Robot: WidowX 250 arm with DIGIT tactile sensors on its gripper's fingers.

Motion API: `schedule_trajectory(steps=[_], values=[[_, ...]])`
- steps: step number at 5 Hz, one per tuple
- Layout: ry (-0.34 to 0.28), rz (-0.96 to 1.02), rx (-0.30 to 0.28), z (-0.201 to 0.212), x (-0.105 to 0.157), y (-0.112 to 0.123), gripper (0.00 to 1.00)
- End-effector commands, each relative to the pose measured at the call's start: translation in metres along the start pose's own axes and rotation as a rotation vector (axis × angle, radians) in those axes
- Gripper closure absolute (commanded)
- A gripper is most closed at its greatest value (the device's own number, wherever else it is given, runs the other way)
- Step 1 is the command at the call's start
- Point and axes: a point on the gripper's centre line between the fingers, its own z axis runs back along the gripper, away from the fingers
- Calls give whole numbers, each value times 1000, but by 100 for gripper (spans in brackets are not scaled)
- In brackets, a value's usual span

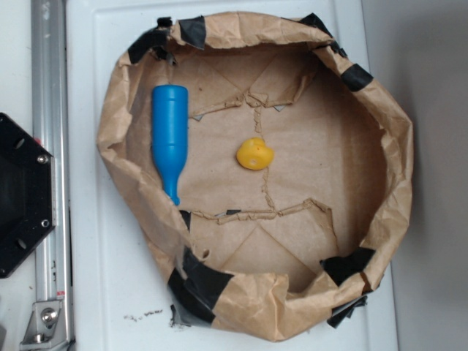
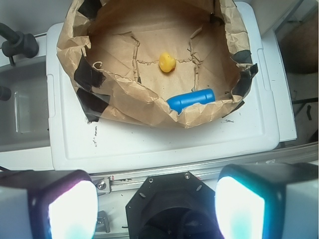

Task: Grab the yellow duck.

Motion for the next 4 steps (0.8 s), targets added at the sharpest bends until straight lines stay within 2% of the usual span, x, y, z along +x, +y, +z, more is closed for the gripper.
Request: schedule_trajectory(steps=[1, 2, 3, 4], values=[[0, 0, 0, 0, 0, 0, 0], [-6, -8, 82, -32, 47, 18, 0], [16, -39, 112, -65, 94, 27, 0], [30, -194, 87, -104, 125, 33, 0]])
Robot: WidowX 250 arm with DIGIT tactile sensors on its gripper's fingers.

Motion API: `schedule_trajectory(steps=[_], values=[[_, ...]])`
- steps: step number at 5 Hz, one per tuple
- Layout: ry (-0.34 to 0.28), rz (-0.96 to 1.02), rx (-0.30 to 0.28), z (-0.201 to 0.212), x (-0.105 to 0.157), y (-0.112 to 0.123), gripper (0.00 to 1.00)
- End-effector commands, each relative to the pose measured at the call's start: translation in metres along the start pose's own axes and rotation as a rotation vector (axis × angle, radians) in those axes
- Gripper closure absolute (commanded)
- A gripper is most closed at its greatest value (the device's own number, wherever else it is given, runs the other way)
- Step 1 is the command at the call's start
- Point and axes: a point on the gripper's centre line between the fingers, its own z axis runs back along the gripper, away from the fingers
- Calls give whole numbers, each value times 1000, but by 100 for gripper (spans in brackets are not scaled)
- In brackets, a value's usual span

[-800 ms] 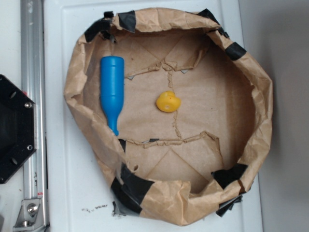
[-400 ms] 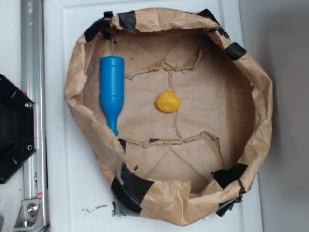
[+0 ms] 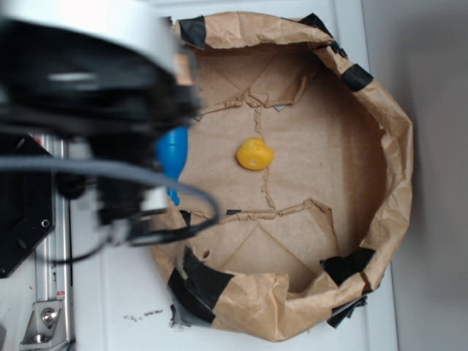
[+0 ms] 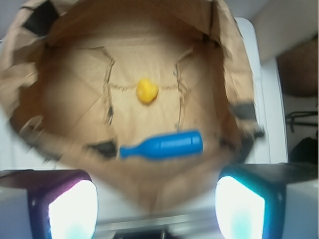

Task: Grab the yellow duck.

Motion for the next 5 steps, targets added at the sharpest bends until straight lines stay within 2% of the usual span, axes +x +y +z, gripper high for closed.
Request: schedule_trajectory(steps=[1, 2, 3, 4, 5], values=[[-22, -264, 12, -68, 47, 9, 0], [11, -272, 16, -103, 58, 11, 0], [16, -275, 41, -120, 60, 15, 0], [48, -303, 61, -139, 61, 19, 0], [38, -308, 46, -136, 60, 20, 0]])
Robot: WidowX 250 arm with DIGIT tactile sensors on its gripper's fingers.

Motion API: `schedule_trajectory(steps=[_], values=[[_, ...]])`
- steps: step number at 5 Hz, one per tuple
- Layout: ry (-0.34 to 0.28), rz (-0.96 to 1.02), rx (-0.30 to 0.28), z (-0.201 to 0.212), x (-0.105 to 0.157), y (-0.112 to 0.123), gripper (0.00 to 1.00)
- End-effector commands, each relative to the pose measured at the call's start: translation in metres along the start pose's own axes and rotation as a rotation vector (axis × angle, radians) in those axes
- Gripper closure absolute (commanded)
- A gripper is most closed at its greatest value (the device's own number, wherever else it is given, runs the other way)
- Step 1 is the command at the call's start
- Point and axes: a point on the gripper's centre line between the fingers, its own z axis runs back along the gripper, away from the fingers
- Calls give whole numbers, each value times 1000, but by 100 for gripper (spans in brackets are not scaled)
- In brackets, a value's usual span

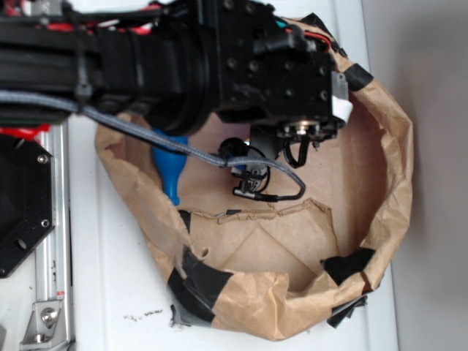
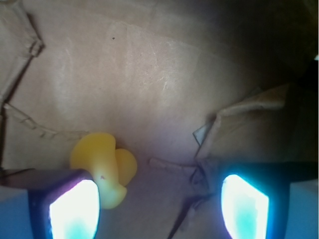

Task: Grab the yellow duck.

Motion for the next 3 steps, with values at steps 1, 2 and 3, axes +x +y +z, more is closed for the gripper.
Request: schedule_trajectory(steps=[1, 2, 3], values=[[8, 22, 11, -2, -4, 9, 0], [45, 1, -72, -27, 1, 7, 0], [29, -45, -88, -27, 9, 1, 0]])
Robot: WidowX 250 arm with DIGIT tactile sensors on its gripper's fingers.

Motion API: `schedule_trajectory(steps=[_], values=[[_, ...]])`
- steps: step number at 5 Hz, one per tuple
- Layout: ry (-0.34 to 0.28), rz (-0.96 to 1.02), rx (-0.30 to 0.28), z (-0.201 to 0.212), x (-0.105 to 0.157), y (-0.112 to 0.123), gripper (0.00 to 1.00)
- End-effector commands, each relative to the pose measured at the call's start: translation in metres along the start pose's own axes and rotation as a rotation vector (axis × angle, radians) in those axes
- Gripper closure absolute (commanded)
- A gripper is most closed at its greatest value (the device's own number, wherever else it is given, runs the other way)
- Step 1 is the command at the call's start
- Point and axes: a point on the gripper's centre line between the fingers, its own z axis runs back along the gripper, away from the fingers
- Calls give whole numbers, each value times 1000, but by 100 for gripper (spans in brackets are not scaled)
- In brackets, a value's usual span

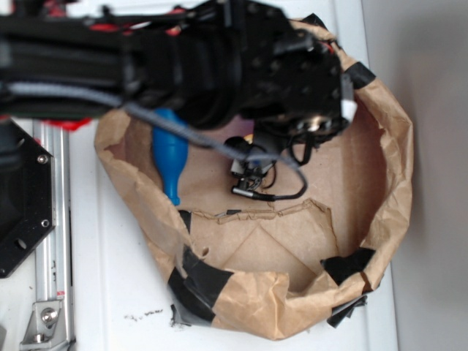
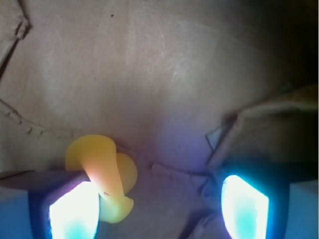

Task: Grab the yellow duck.

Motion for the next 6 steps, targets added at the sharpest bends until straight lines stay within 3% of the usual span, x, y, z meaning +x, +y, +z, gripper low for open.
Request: schedule_trajectory(steps=[1, 3, 5, 6], values=[[2, -78, -45, -12, 4, -12, 0], [17, -98, -20, -11, 4, -19, 100], [-22, -129, -11, -6, 2, -23, 100], [-110, -130, 51, 21, -4, -35, 100]])
